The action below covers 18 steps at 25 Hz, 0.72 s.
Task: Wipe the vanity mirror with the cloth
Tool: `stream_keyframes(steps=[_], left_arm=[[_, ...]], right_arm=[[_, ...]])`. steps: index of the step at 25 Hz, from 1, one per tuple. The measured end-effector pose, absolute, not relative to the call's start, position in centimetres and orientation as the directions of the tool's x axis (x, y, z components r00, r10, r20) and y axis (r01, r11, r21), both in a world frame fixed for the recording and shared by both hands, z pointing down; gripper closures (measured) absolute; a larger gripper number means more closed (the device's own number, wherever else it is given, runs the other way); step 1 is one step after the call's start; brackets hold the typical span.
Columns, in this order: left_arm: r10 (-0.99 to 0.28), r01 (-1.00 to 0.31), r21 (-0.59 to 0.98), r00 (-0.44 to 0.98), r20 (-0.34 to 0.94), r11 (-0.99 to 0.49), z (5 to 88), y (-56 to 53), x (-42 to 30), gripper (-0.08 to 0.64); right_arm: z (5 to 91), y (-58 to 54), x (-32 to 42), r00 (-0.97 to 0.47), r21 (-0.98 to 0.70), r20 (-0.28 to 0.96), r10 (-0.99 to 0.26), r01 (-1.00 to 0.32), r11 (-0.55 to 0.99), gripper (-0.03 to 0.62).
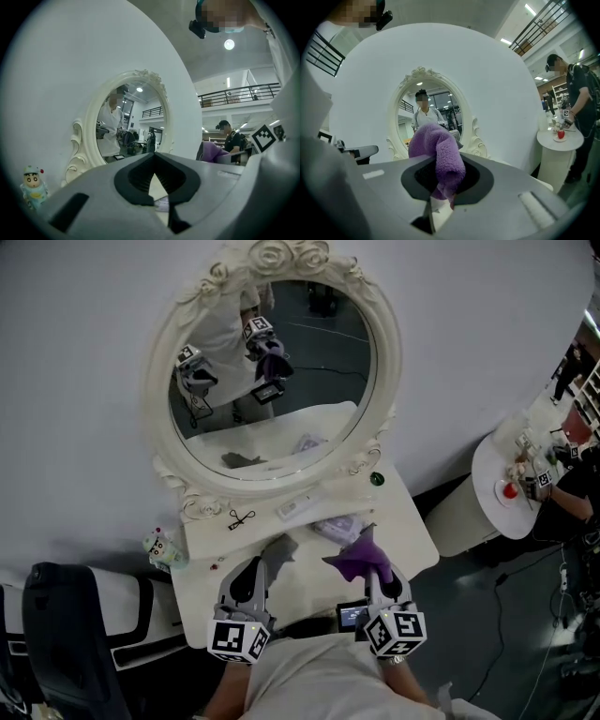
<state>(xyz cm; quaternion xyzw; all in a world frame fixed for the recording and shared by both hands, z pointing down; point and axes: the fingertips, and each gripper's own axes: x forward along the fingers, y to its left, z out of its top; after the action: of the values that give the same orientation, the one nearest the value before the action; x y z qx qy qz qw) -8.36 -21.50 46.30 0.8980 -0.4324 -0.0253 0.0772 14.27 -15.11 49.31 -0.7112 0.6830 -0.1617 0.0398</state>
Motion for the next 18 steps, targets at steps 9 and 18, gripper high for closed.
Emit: stream_keyframes(steps=[9,18], left_arm=[[-0.912,-0.903,0.141,0.411,0.002,-0.407,44.2,-23.8,-7.5,0.557],[-0.945,-0.933,0.175,0.324,0.033,-0.314,45.2,-25.2,-5.6,0.557]], right_arm=[[48.4,-23.3,18.2,-0.163,-0.289,0.167,-0.972,-0.951,0.11,0.534],[48.1,-28.3,18.4,-0.317,-0.269,0.164,-0.934,-0.925,0.267,0.535]])
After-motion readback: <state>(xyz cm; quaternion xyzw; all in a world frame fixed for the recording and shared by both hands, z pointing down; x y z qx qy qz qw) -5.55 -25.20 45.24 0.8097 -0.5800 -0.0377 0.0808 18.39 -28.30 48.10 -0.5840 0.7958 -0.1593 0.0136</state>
